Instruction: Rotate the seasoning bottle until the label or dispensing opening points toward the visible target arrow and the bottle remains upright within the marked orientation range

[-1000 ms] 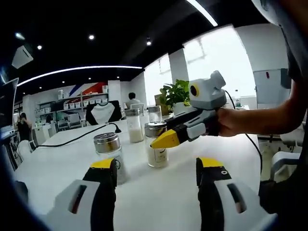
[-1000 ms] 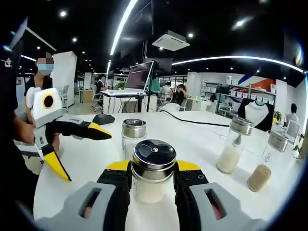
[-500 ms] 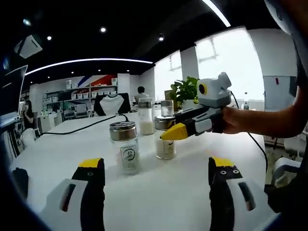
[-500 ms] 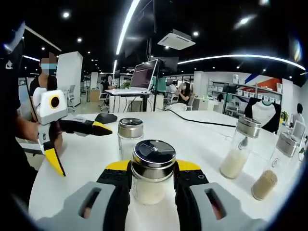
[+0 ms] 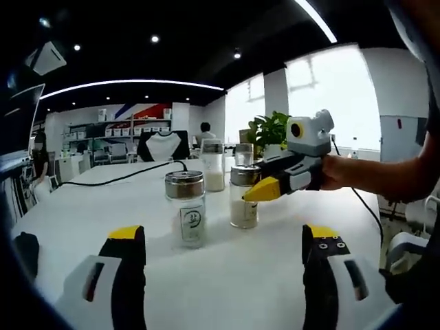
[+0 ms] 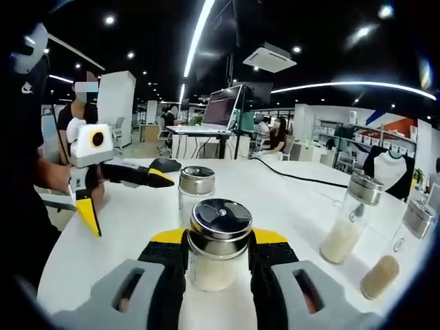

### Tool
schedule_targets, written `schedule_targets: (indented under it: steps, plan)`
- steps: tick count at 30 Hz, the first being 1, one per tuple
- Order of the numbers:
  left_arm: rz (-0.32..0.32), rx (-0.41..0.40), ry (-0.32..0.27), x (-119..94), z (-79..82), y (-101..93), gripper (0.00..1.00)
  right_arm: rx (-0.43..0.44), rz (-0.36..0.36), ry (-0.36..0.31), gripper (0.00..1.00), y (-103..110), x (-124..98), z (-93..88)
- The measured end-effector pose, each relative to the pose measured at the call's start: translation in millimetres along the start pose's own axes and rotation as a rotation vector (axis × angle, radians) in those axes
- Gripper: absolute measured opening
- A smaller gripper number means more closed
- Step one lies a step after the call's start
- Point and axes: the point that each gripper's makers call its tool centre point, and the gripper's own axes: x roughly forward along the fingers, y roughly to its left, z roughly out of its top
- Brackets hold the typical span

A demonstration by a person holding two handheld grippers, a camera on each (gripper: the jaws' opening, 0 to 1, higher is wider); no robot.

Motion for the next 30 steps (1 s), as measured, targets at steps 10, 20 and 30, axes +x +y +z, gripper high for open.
schedule_targets:
  steps: [10,20,30]
  plan:
    - [-0.011,-0.004,0.001,2.3,2.6,-2.0,1.0,-0.042,0.014,0.009,0.33,3.7,-0.6,-2.2]
    - [-0.004,-0.018,0.009,2.4,-0.6,1.1,1.0,0.042,-0.04,0.044,0.34,5.5,-12.9,-23.6]
    - [-0.013,-0.005,0.016,6.1,0.7,-0.2,1.0,0.049,-0.021,0.035,0.28,4.1,-9.5,-24.1]
